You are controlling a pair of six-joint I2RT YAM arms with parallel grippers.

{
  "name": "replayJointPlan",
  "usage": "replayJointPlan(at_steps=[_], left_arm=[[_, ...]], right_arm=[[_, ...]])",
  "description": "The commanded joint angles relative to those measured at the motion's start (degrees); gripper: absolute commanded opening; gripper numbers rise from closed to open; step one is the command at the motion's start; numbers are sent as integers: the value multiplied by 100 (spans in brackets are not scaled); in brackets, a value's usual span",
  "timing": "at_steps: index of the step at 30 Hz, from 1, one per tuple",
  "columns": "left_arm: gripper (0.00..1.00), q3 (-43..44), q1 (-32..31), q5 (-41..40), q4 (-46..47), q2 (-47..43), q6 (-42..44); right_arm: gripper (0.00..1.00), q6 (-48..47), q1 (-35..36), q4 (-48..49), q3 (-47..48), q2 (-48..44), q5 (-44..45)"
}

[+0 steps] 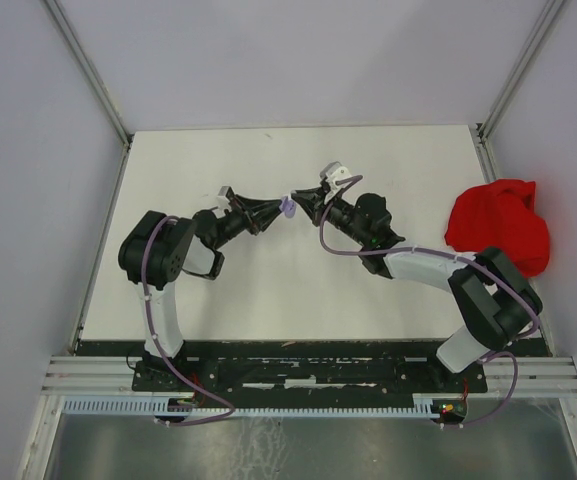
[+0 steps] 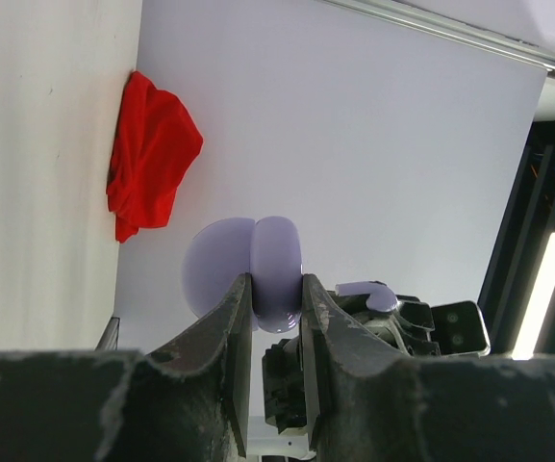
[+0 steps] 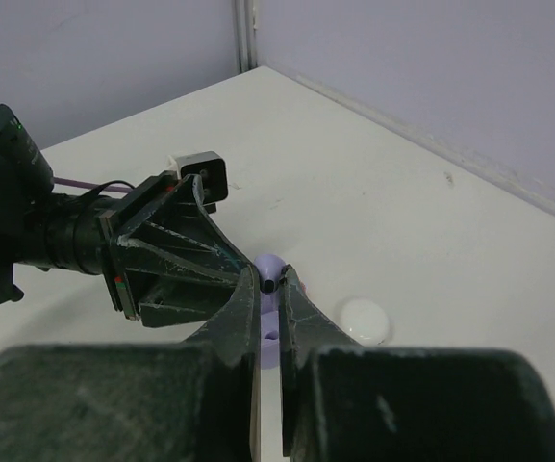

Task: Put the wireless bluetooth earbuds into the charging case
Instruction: Place the earbud in the charging case.

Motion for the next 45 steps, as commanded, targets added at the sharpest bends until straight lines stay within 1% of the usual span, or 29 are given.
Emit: replayJointPlan(at_steps=[1, 9, 31, 45], left_arm=[[3, 222, -63, -17, 358, 27, -184], [3, 336, -136, 59, 342, -73, -174], [3, 335, -165, 90, 218, -416, -92], [3, 353, -167, 40, 221, -439, -126]], right_arm=[[0, -149, 15, 814, -101, 116, -335], [0, -151, 19, 897, -132, 312, -289], [0, -270, 14, 833, -251, 374, -117], [0, -233, 12, 791, -302, 332, -67]])
